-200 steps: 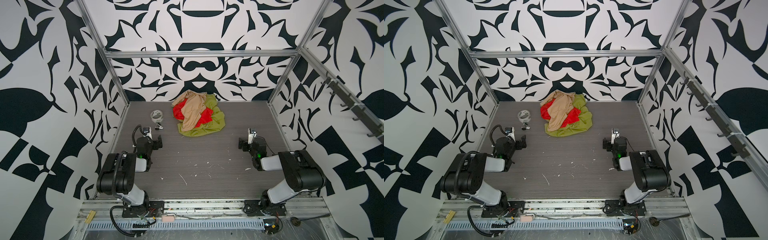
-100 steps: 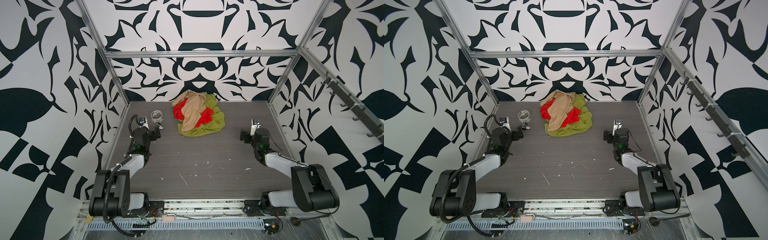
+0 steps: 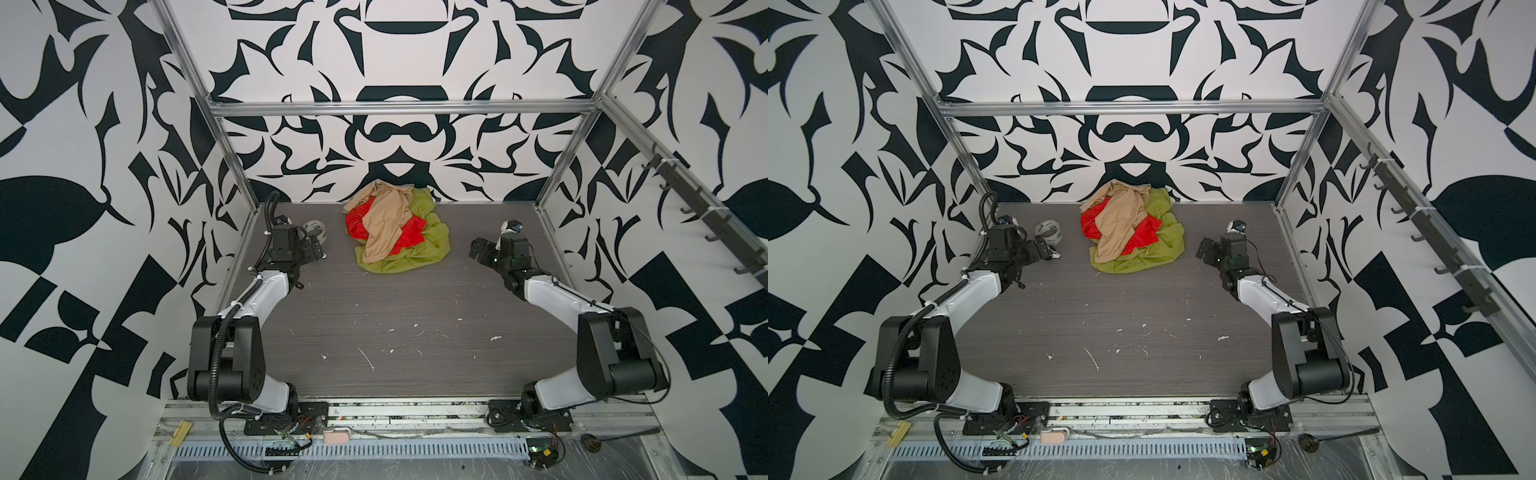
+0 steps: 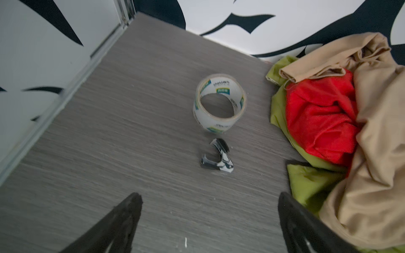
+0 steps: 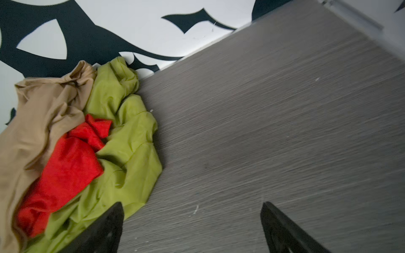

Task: Pick out a specific cloth from the pile
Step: 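Move both grippers forward toward the cloth pile from either side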

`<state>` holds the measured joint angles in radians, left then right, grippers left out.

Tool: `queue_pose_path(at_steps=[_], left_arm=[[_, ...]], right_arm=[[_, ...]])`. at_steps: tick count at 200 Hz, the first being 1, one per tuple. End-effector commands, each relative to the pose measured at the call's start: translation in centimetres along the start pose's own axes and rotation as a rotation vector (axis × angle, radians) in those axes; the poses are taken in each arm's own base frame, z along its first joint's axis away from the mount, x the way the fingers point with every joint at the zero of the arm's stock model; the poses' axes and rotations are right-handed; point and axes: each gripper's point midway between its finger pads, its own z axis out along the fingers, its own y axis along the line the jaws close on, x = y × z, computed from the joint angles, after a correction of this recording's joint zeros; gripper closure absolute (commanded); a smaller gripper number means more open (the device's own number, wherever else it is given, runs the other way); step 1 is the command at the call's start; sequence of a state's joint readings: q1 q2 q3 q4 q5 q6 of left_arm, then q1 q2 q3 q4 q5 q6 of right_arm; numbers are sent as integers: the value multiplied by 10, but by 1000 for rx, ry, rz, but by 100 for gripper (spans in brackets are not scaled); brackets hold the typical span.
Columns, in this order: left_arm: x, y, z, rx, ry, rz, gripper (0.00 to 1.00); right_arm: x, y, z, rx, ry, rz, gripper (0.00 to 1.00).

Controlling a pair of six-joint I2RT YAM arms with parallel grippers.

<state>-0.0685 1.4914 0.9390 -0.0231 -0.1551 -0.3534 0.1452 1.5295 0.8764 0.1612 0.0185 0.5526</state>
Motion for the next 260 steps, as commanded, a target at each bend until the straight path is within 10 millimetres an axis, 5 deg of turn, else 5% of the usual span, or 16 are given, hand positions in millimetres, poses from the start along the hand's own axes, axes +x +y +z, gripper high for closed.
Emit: queue_pose_path(at_steps=[1,40,110,173,223,260], left_arm=[[12,-29,2,99,87,-43,1],[18,-76,-2,270,137,-26,1],[25,-124,3,465,231,-68,5],[37,-153,18,530,334,-90,5],[44,-166,19,549,378,-72,1],[48,-166,19,549,400,-78,1]], right_arm=[[10,34,6,-112,118,134,1],[22,73,25,-199,213,160,0],[38,140,56,-335,338,183,1],[37,172,79,-404,350,104,0],[33,177,95,-403,336,70,1],[34,185,107,-424,349,71,15]])
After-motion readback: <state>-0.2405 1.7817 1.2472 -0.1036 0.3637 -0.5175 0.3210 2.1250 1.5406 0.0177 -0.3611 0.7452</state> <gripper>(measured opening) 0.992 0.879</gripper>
